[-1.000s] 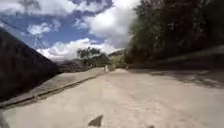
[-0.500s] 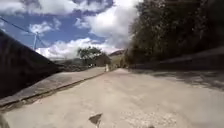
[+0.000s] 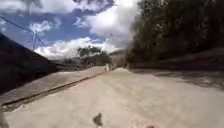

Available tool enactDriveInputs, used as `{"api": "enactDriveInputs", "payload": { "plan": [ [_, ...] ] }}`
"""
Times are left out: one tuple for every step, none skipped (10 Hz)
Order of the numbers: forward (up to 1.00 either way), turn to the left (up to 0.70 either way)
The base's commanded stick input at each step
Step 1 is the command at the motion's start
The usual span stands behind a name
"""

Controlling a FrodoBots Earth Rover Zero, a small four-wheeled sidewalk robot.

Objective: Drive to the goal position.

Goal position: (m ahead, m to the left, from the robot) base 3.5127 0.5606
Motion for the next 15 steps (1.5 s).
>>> {"api": "enactDriveInputs", "payload": {
  "plan": [
    [0.70, 0.00],
    [0.70, 0.00],
    [0.70, 0.00],
    [0.70, 0.00],
    [0.70, 0.00],
    [0.70, 0.00],
    [0.70, 0.00],
    [0.70, 0.00],
    [0.70, 0.00],
    [0.70, 0.00],
    [0.70, 0.00],
    [0.70, 0.00],
    [0.70, 0.00],
    [0.70, 0.00],
    [0.70, 0.00]
  ]
}}
